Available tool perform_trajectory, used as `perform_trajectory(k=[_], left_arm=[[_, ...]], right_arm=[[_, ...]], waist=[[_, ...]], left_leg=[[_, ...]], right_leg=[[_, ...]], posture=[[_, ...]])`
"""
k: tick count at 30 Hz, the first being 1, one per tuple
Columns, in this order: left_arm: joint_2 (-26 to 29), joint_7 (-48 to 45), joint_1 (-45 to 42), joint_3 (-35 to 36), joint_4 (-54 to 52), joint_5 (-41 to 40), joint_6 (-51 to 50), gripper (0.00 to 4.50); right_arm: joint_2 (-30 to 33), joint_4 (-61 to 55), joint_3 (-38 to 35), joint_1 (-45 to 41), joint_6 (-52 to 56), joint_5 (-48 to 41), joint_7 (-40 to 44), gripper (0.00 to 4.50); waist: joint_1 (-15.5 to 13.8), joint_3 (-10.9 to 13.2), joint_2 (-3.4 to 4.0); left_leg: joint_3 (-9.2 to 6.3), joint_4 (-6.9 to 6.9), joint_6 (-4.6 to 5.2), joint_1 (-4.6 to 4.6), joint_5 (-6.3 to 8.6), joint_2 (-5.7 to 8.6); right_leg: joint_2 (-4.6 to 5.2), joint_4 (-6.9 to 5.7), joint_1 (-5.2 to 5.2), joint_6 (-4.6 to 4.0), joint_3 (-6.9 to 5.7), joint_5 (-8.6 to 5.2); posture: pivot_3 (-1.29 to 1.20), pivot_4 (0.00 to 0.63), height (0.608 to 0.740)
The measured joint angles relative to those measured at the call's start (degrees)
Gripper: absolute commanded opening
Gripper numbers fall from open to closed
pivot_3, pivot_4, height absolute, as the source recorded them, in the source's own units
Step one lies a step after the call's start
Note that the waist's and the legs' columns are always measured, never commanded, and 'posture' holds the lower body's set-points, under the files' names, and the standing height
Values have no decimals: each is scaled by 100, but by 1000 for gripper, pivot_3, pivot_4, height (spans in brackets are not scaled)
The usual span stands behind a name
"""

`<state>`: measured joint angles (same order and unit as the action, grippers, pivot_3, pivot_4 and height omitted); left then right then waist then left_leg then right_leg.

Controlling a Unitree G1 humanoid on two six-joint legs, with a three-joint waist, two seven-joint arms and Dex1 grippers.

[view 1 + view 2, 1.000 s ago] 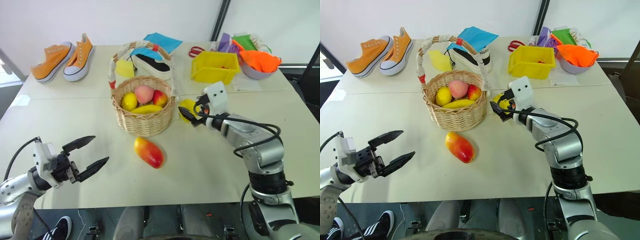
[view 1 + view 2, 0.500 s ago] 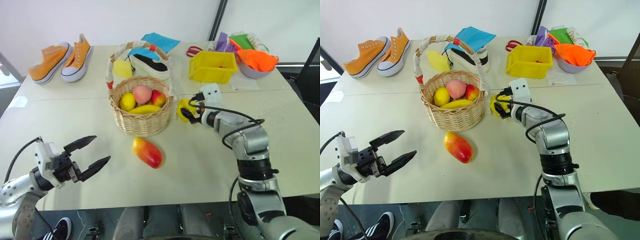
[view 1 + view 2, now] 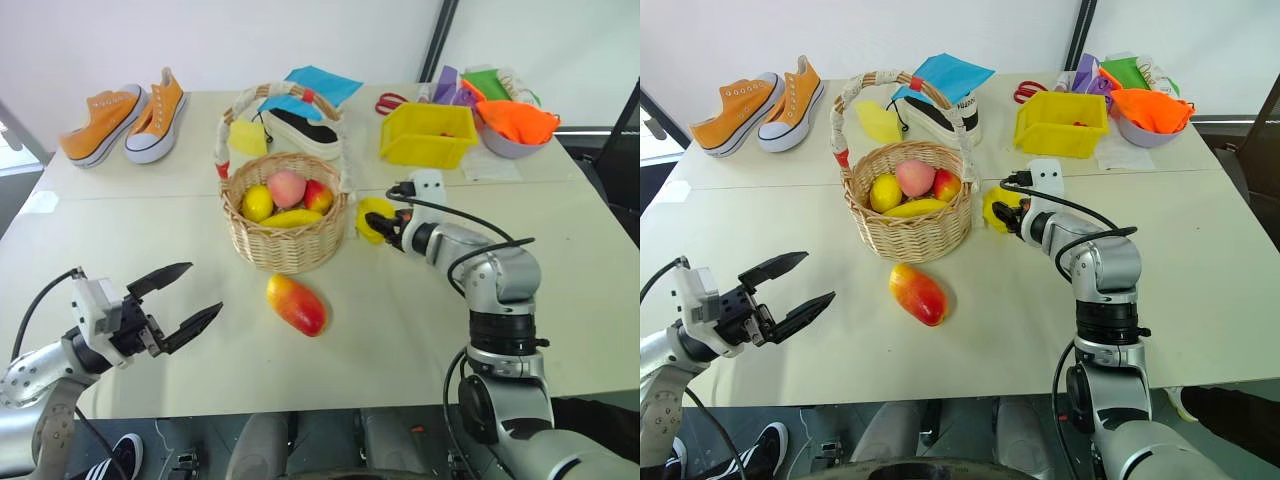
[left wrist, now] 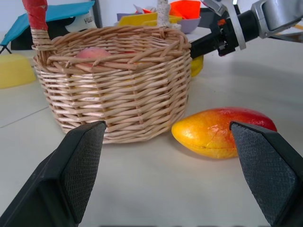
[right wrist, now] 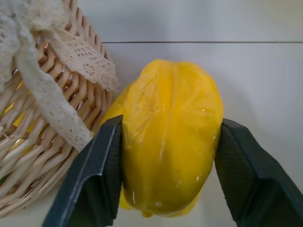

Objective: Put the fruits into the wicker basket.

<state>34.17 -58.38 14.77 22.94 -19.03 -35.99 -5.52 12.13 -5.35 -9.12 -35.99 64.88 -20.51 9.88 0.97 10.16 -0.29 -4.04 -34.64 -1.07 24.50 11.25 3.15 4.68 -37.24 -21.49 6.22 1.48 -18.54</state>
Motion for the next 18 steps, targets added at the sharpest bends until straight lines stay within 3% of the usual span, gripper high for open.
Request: perform_trajectory(k=[6,13,18], left_arm=[[-13,-2,-56,-5,91,32,28,4500],[-66,25,-103,66,136,-54,14,4500],[-65,89,-234,148,441,-95,31,4500]], right_arm=[[604,-194,-45,83,68,-70,294,2674],[2347,-1129,-279,1100,-417,-880,2311,2674],[2818,-1584,-596,1229,-444,-1808,3363,2674]], waist=[[-26,2,3],[4,3,3],[9,4,5]], left_leg=[[0,0,0,4,0,2],[1,0,3,14,0,0],[2,-1,4,13,1,-2]], right_leg=[[3,7,0,-9,0,-5],[1,3,12,4,-2,2],[0,1,11,1,-1,0]], posture=[[0,150,740],[0,150,740],[0,150,740]])
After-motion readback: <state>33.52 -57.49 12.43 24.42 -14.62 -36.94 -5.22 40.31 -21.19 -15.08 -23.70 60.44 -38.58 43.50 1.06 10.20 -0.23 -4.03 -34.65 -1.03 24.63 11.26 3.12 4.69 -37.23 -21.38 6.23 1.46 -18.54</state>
